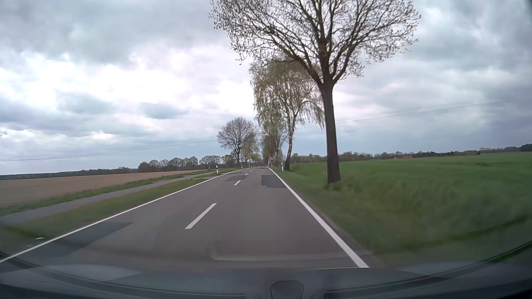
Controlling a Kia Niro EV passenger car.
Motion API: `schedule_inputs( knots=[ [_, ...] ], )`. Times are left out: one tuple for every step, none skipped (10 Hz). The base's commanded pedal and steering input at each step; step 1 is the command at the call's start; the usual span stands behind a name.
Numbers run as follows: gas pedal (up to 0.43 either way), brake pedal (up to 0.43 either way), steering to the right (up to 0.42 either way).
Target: Follow the waypoints while adhering to traffic rules and regulations
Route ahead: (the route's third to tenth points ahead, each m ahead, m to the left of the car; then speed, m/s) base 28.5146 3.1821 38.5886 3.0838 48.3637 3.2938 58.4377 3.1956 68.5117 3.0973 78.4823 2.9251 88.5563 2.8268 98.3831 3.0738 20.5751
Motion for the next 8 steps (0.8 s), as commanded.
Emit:
schedule_inputs(
  knots=[
    [0.067, 0.0, -0.005],
    [0.067, 0.0, -0.005],
    [0.059, 0.0, -0.005],
    [0.047, 0.0, -0.005],
    [0.039, 0.0, -0.005],
    [0.039, 0.0, -0.005],
    [0.028, 0.0, -0.006],
    [0.028, 0.0, -0.006]
  ],
)
